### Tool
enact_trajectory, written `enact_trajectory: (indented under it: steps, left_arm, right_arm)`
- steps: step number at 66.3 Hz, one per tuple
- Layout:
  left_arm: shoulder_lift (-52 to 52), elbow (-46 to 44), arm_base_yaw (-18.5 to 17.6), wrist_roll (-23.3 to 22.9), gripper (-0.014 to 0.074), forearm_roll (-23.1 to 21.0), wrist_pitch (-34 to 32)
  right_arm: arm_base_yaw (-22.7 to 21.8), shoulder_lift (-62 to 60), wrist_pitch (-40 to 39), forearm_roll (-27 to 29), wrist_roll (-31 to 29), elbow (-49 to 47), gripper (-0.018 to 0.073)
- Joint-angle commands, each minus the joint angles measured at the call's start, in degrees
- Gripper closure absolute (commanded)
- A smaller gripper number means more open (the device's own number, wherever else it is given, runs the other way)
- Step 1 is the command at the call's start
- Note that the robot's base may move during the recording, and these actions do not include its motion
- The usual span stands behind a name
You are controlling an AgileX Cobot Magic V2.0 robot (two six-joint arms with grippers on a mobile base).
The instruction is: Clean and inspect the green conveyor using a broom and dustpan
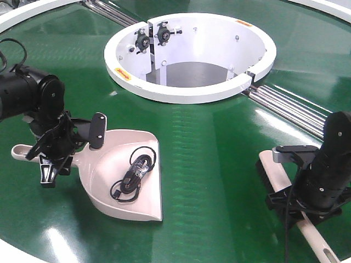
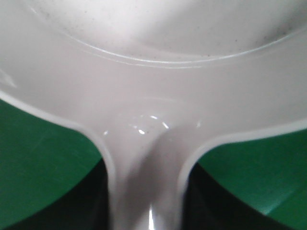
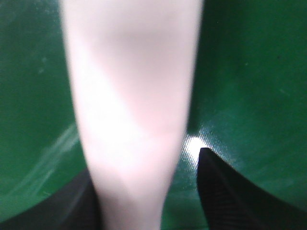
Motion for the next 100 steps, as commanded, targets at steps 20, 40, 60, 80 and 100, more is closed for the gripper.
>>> enact_trajectory:
  steps: [20,40,60,80,100]
  left_arm:
    - [-3.9,-1.6,-0.2,-4.2,0.0067,-2.4,1.3]
    - [-10.9,-1.6,-0.2,-4.2,0.0027,-6.8,1.9]
    - [-20.9,-1.6,-0.2,-4.2,0.0027,-11.8,2.1]
    - [-33.6,-1.5,-0.2,-10.3,0.0067,-21.7,-7.2]
    - [-47.9,-1.5,-0.2,-30.4,0.0165,-14.7,-16.1]
  right_arm:
    - [-0.3,-2.5,-0.5,0.0,-0.6,-1.1,0.0103]
    - [-0.3,-11.3,-0.9,-1.7,0.6,-1.2,0.0103]
    - [-0.3,-23.8,-9.5,-4.1,1.1,-3.6,0.0104]
    - [-0.3,-36.6,-16.8,-2.8,1.1,-8.4,0.0104]
    - [-0.3,-54.7,-19.6,-2.5,0.7,-6.7,0.0104]
